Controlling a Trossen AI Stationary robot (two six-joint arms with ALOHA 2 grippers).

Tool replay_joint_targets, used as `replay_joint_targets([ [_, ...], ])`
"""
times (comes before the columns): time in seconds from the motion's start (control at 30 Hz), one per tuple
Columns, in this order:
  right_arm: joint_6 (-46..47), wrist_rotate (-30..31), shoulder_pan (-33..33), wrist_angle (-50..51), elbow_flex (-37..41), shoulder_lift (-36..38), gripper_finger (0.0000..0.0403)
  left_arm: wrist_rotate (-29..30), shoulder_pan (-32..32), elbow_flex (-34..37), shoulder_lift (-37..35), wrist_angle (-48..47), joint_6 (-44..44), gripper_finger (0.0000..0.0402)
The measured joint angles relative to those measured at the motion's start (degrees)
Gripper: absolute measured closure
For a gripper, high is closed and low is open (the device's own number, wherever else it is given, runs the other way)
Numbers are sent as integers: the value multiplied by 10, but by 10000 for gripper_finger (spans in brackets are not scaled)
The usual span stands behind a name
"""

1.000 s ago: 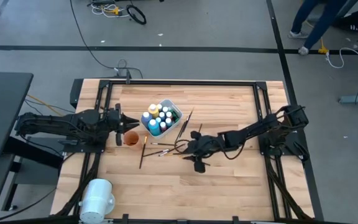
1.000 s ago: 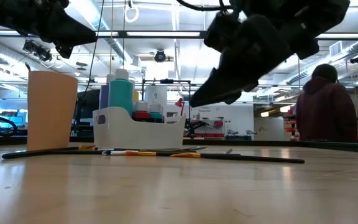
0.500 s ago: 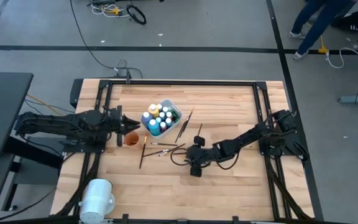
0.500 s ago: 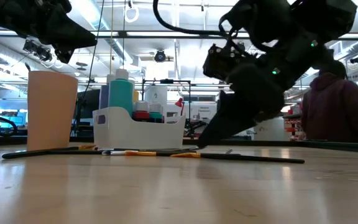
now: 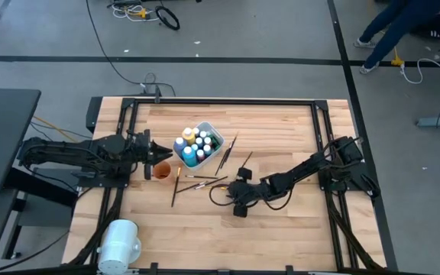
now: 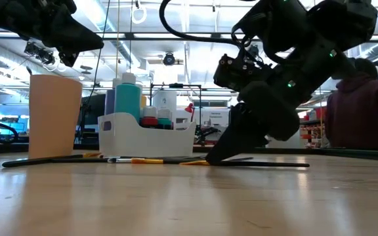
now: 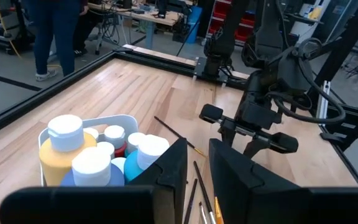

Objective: Pick & Place Paint Supplies
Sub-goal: Put the black gold paintbrush into the orange cup

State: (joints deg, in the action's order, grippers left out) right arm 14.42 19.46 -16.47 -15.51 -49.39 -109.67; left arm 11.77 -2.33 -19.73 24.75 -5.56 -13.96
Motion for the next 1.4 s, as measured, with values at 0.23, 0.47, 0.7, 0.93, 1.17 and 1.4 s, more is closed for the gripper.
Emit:
replay_joint_targets([
  [0.23, -30, -8, 2, -45, 1, 0, 273, 0, 0, 0, 0, 0, 0, 324],
  [0.47, -50, 8, 4, -64, 0, 0, 273, 0, 0, 0, 0, 0, 0, 324],
  [0.7, -19, 10, 6, 5, 0, 0, 273, 0, 0, 0, 0, 0, 0, 324],
  [0.93, -14, 12, 9, -17, -1, -27, 277, 0, 0, 0, 0, -1, 0, 324],
  [1.17, -4, 5, 24, -73, -2, -57, 306, 0, 0, 0, 0, 0, 0, 324],
  [1.4, -4, -9, 33, -79, -1, -59, 351, 0, 0, 0, 0, 0, 0, 324],
])
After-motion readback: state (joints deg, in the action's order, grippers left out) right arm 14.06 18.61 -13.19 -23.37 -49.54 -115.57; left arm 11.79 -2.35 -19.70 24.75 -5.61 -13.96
